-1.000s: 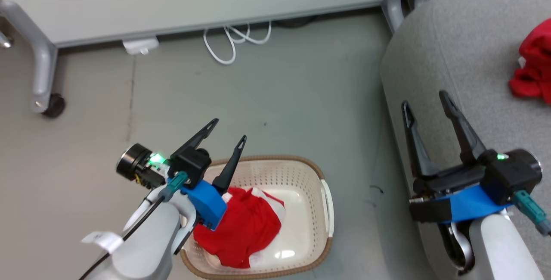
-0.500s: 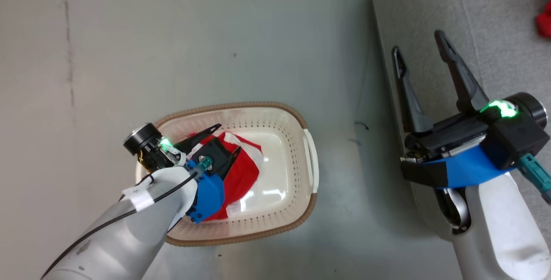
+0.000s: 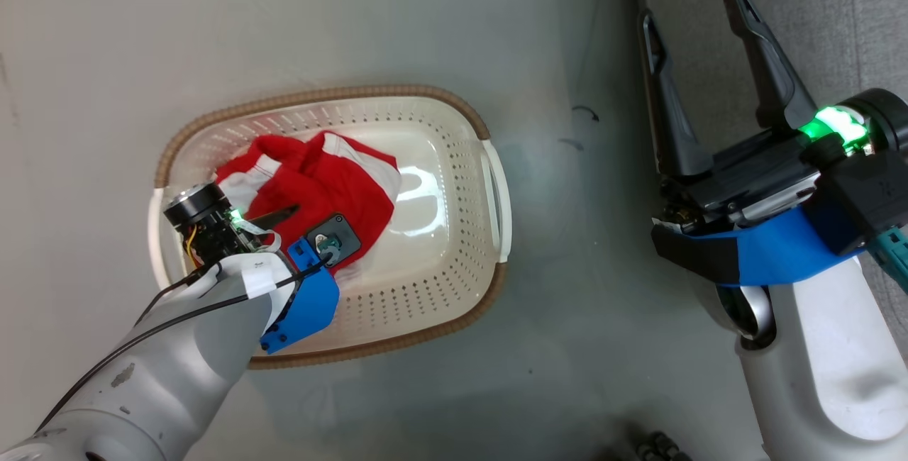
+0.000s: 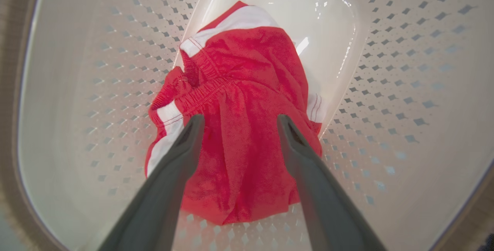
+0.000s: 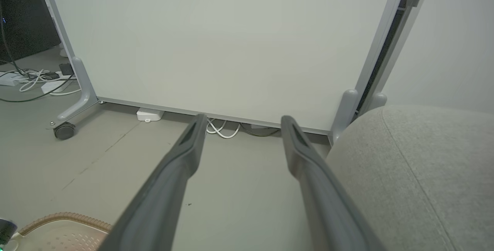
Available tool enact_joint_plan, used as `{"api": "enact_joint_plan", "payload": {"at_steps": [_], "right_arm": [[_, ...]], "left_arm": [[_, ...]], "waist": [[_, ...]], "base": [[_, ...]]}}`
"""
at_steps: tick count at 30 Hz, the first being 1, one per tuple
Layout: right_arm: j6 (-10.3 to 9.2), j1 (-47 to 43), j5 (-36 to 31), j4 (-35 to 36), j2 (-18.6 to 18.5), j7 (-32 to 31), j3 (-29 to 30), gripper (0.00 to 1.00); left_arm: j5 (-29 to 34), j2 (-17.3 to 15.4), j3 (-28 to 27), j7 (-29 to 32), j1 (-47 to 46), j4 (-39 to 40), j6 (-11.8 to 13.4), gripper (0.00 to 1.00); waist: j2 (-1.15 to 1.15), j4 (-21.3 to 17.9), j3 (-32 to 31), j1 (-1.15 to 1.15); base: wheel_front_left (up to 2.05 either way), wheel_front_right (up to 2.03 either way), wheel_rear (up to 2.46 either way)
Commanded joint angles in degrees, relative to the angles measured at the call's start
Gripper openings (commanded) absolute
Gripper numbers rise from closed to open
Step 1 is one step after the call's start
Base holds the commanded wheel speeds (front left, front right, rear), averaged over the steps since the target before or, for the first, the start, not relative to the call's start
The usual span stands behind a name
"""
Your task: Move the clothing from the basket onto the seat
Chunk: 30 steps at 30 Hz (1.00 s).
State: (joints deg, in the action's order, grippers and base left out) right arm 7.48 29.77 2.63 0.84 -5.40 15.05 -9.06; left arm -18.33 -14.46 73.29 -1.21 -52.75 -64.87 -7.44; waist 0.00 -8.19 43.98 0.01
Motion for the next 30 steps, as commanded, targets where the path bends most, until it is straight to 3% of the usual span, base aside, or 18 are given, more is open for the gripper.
{"api": "enact_joint_plan", "payload": {"at_steps": [1,18,26,27,28,29,30], "right_arm": [[0.03,1.23,-0.31,0.77,0.33,0.20,-0.16,1.00],[0.03,1.35,-3.20,7.91,1.59,0.20,0.15,1.00],[0.03,-0.06,-4.66,10.98,2.10,0.20,0.97,1.00],[0.02,-0.12,-4.67,11.09,2.14,0.20,1.05,1.00],[0.03,-0.14,-4.68,11.13,2.17,0.20,1.11,1.00],[0.03,-0.16,-4.79,11.08,2.20,0.20,1.16,1.00],[0.03,-0.16,-4.92,10.97,2.24,0.20,1.21,1.00]], "left_arm": [[1.47,-0.31,0.16,1.57,-1.09,-0.33,-0.05,1.00],[11.36,-2.46,0.20,10.22,-5.47,-3.67,-0.05,1.00],[10.47,-0.23,0.21,11.51,-6.91,-5.73,-0.05,1.00],[10.52,0.01,0.21,11.58,-7.05,-5.95,-0.05,0.45],[10.61,0.28,0.21,11.53,-7.22,-6.13,-0.05,0.27],[10.74,0.54,0.21,11.29,-7.26,-6.29,-0.05,0.00],[10.63,0.81,0.21,11.09,-7.30,-6.43,-0.05,0.00]], "waist": [[0.00,-0.95,2.90,-0.01],[0.00,-3.39,12.88,-0.01],[0.00,-3.83,15.60,-0.01],[0.00,-3.81,15.71,-0.01],[0.00,-3.77,15.78,-0.01],[0.00,-3.73,15.76,-0.01],[0.00,-3.65,15.69,-0.01]], "base": [[0.00,0.00,0.00],[0.00,0.00,0.00],[0.00,0.00,0.00],[0.00,0.00,0.00],[0.00,0.00,0.00],[0.00,0.00,0.00],[0.00,0.00,0.00]]}}
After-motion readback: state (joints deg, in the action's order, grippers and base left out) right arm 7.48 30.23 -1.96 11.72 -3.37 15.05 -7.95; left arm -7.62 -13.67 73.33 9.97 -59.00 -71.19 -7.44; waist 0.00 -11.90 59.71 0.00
